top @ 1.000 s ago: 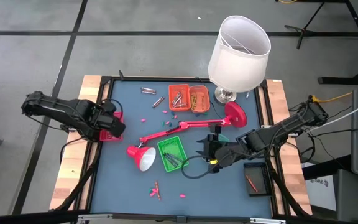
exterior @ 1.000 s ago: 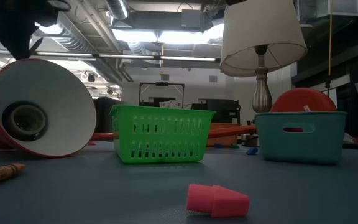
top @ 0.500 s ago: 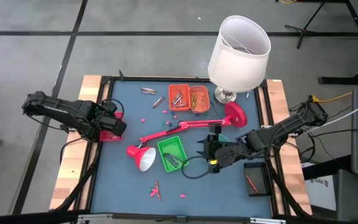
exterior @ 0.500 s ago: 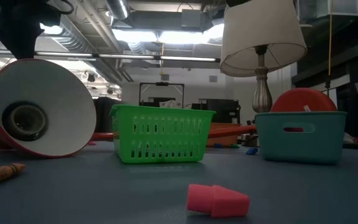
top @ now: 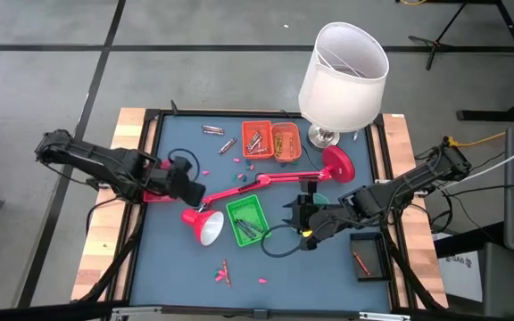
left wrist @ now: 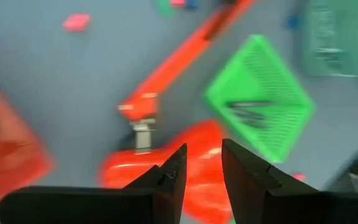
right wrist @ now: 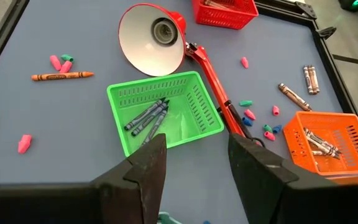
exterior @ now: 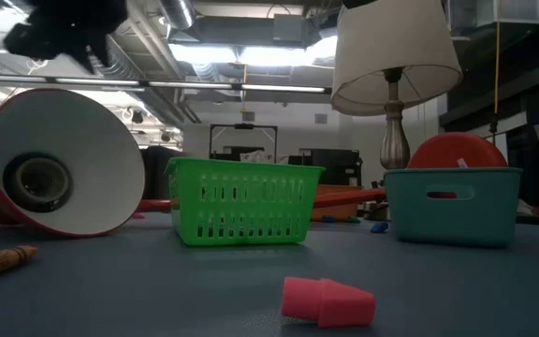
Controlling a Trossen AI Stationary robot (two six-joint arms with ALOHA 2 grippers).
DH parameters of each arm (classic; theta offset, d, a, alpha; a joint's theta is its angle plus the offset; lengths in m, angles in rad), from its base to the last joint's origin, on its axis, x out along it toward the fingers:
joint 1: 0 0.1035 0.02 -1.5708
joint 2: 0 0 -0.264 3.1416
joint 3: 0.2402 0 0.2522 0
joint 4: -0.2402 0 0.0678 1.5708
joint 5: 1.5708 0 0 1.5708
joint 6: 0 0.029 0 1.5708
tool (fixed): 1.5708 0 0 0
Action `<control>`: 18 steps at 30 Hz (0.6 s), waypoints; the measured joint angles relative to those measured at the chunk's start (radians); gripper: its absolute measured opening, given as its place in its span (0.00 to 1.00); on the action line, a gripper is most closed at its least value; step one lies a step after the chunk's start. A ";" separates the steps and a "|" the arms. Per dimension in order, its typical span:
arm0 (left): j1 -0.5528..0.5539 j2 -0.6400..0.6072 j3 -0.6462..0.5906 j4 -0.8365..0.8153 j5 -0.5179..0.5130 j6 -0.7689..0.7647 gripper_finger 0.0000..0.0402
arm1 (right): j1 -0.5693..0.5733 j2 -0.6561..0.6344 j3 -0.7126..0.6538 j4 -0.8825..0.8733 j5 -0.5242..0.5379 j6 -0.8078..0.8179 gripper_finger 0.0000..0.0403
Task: Sort crayons
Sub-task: Put the orange crayon into the black bin
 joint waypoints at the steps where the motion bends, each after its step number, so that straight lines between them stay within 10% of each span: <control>1: -0.011 0.015 0.000 0.047 0.000 0.000 0.21 | 0.000 0.000 0.000 0.000 0.000 0.000 0.43; 18: -0.170 0.380 0.000 0.680 0.176 -0.157 0.21 | 0.000 0.000 0.000 -0.001 0.000 0.000 0.43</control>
